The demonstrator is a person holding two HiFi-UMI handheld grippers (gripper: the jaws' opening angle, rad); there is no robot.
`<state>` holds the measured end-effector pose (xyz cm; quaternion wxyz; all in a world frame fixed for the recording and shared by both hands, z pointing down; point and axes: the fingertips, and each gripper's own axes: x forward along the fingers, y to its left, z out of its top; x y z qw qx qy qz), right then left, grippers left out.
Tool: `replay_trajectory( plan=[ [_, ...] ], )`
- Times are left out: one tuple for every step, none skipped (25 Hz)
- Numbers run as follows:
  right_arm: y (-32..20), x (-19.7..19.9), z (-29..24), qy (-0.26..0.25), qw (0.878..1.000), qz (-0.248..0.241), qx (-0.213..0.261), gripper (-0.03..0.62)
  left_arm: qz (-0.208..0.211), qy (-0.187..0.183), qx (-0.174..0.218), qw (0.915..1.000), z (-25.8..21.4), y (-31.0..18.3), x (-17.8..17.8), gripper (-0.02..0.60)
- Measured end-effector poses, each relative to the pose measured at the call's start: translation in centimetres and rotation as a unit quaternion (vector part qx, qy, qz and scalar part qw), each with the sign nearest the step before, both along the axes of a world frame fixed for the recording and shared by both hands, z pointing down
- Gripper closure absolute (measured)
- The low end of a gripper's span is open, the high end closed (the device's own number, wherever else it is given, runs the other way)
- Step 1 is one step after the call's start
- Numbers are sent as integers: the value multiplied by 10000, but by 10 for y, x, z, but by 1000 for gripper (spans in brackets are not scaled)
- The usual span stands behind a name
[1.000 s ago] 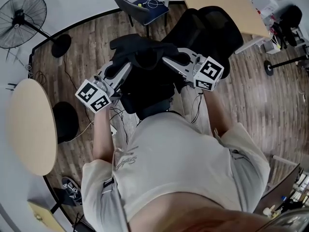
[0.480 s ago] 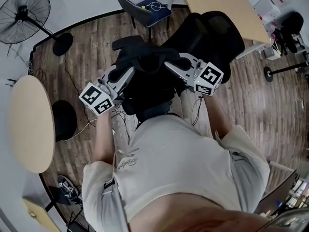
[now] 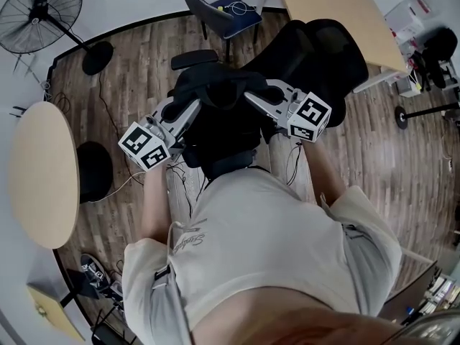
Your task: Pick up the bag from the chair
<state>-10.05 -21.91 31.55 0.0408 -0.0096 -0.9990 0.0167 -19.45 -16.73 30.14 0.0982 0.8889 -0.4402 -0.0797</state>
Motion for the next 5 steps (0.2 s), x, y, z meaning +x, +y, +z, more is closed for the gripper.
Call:
replay_trajectory(
  plan=[
    [0,0,0,-1,10000,-7,-7,569,-7,1,-10,10000,0,0,1,535],
    [0,0,-1,0,10000,-17,-14,569,-13,0,-14,10000,0,0,1,535],
    [0,1,-1,2,10000,-31,-20,569,-19,-5,-14,10000,0,0,2,535],
    [-1,1,-1,4,10000,-47,-24,569,-25,-12,-12,10000,0,0,2,535],
    [-1,2,-1,5,10000,-62,-28,569,-32,-20,-8,10000,0,0,2,535]
  ],
)
